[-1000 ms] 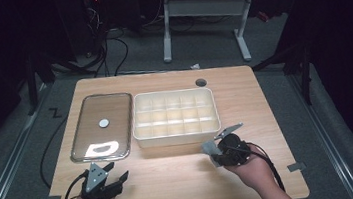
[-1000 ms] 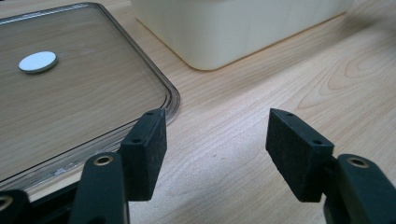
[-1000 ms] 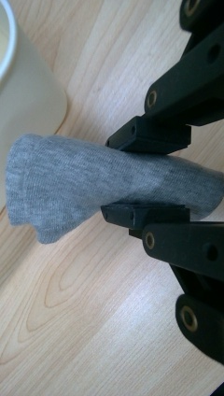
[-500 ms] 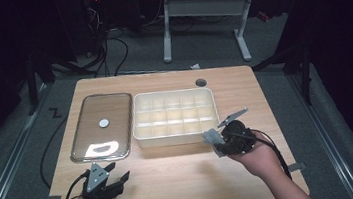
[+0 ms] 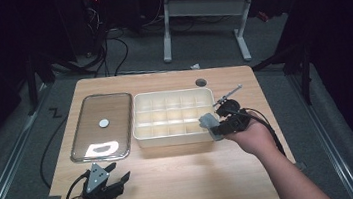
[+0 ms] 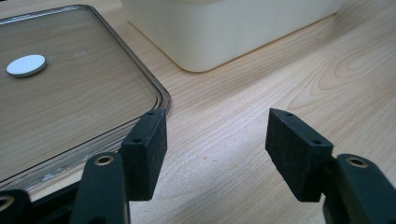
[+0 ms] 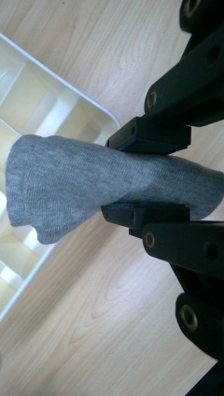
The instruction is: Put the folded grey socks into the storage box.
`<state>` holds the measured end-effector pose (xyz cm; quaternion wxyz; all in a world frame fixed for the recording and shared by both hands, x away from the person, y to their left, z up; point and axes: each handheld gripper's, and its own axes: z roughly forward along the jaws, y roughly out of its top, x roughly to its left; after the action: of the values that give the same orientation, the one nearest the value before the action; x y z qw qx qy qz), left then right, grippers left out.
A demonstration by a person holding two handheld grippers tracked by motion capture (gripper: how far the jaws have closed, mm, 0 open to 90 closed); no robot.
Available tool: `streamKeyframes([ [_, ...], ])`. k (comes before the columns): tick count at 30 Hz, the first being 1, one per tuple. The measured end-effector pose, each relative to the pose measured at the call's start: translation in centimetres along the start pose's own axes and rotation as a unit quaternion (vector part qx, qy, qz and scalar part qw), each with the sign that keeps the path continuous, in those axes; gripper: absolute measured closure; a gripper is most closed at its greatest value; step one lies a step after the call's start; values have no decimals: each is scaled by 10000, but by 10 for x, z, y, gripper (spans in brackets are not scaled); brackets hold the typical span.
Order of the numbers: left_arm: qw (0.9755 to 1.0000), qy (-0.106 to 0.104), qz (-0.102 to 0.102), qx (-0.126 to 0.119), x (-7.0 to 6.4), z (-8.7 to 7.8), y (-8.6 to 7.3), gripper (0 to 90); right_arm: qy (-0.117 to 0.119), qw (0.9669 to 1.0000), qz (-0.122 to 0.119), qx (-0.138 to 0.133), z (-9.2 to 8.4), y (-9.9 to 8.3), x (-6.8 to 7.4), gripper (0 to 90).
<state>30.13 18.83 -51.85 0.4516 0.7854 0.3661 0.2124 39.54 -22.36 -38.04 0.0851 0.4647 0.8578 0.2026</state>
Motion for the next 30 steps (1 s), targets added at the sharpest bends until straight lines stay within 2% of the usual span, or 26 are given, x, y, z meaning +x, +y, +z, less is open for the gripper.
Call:
streamKeyframes([
  [3, 10000, -8, 18, 9, 0, 0, 0, 393, -29, 9999, 49, 105, 2, 8, -3, 695],
  [4, 10000, -11, 47, 3, -1, 0, 0, 393, -77, 9997, 11, 233, 7, 18, -5, 695],
  [8, 10000, -21, 58, 35, -1, 1, 0, 393, -149, 9990, -13, 412, 17, 28, -10, 696],
  [9, 10000, -7, 69, 55, -1, 2, -1, 393, -265, 9980, 6, 570, 25, 36, -15, 698],
  [13, 10000, 14, 70, 47, -1, 1, -1, 393, -278, 9966, 154, 758, 36, 44, -24, 698],
  [16, 9999, 68, 58, 65, -1, 1, -1, 393, -287, 9953, 90, 918, 46, 46, -26, 697],
  [19, 9999, 106, 10, 127, 0, 1, -1, 394, -440, 9926, 60, 1129, 56, 47, -28, 697],
  [24, 9998, 193, 54, 53, -1, 0, -1, 403, -444, 9899, 41, 1347, 68, 49, -30, 699],
  [30, 9998, 192, 36, 44, 1, -1, -1, 405, -514, 9839, -55, 1712, 78, 54, -27, 705],
])
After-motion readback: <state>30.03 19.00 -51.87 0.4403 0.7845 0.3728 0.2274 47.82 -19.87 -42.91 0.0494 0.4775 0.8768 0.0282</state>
